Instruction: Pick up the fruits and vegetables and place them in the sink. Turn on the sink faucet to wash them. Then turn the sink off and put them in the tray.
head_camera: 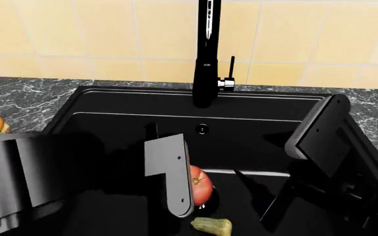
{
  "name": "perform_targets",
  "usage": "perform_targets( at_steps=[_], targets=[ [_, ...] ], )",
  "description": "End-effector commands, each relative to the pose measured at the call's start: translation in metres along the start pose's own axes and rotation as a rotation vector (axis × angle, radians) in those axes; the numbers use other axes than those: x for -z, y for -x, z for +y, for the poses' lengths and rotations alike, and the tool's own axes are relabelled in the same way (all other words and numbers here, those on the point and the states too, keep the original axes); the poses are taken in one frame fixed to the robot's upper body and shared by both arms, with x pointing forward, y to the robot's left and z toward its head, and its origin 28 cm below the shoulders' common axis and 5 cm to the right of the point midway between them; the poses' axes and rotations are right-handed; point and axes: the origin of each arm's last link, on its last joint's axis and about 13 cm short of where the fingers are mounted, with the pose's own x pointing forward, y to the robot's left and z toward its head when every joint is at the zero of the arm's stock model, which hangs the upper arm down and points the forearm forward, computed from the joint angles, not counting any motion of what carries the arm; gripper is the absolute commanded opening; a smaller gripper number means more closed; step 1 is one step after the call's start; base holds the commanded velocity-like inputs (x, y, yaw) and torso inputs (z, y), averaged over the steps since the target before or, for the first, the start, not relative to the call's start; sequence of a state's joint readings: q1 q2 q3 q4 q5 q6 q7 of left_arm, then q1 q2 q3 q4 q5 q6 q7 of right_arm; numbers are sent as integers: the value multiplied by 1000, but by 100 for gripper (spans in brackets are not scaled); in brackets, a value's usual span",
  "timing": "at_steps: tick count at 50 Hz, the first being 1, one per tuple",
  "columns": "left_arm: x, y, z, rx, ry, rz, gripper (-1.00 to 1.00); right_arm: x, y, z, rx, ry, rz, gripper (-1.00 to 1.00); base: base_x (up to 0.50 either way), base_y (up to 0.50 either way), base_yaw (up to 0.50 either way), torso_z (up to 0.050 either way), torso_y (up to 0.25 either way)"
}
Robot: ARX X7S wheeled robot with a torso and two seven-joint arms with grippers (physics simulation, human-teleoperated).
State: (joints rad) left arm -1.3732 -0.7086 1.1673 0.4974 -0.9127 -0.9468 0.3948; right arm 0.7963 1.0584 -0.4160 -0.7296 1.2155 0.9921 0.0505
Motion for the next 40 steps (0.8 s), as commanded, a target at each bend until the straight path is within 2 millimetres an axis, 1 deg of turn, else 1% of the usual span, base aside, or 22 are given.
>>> perform_targets(
  at_steps=[1, 8, 17, 29, 40],
  targets=[
    [-1, -9, 18, 72, 167, -35, -100, 3, -3, 0, -4, -1, 2, 100, 0, 0, 0, 0, 0],
    [10, -23, 16, 129, 211, 71, -100, 3, -3, -1, -4, -1, -1, 100, 0, 0, 0, 0, 0],
    [22, -27, 13, 162, 223, 152, -100, -2, -1, -3, 0, 4, -8, 100, 0, 0, 0, 0, 0],
    [34, -28, 12, 163, 236, 186, -100, -7, 2, -6, 11, 10, -13, 100, 0, 0, 0, 0, 1],
    [48, -37, 8, 135, 254, 170, -100, -9, 4, -6, 17, 14, -15, 100, 0, 0, 0, 0, 0]
  ],
)
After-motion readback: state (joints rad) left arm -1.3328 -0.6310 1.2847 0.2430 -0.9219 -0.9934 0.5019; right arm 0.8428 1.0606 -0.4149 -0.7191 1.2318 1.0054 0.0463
